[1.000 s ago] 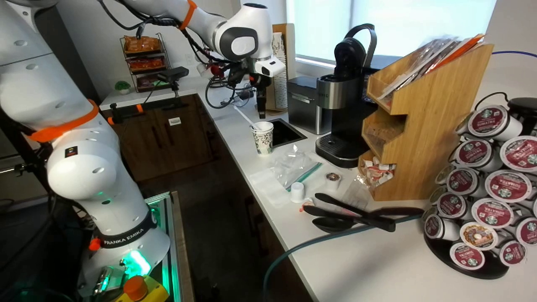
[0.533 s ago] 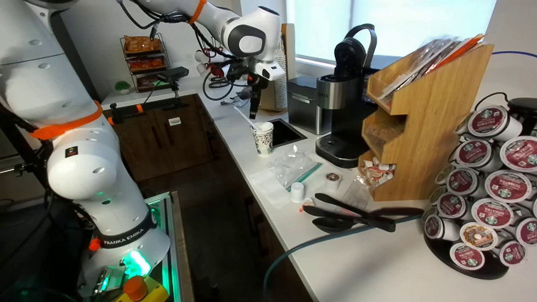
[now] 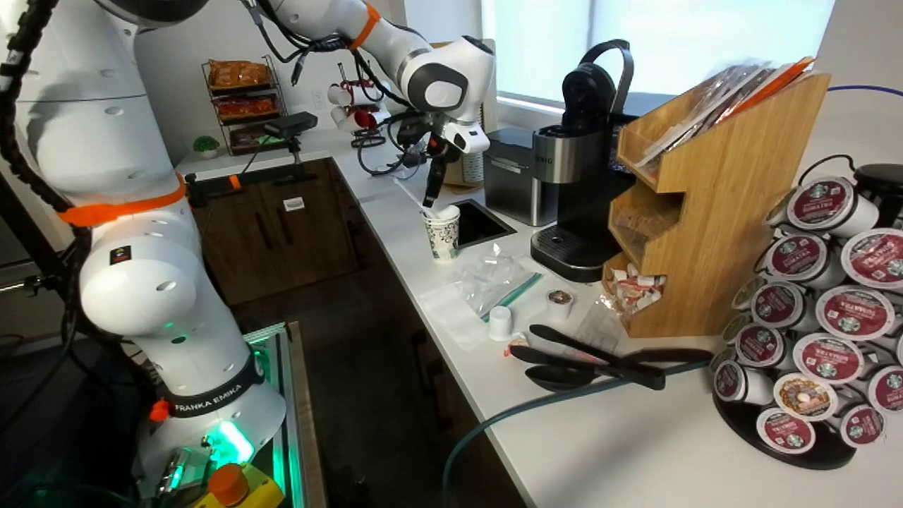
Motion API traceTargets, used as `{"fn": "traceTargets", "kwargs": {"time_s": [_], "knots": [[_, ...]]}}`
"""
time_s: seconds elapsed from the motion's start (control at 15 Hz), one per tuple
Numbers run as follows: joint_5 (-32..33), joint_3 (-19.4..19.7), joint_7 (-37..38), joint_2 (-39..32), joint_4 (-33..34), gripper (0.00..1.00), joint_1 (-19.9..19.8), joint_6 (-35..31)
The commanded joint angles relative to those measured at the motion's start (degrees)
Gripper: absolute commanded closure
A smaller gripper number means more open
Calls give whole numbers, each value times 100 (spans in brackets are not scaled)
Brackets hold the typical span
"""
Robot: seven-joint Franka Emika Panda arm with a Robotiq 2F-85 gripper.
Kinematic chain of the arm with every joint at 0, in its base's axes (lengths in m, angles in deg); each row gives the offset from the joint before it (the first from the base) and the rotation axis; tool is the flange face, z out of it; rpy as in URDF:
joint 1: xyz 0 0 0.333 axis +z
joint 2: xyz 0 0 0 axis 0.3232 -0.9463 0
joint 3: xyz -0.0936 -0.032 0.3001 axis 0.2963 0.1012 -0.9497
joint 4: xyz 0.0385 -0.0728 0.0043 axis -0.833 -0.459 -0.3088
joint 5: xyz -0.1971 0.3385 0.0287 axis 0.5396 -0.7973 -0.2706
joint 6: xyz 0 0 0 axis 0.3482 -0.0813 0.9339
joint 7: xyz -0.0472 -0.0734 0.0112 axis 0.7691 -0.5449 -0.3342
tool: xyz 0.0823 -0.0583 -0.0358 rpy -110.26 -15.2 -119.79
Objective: Take the straw out of the cup
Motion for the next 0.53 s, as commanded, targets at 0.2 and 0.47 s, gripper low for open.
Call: {"fn": "traceTargets", "kwargs": {"time_s": [0.2, 0.47], "knots": [[-82, 25, -13, -346, 500, 0, 115, 1016], [-70, 43, 36, -465, 669, 5, 139, 1265]]}}
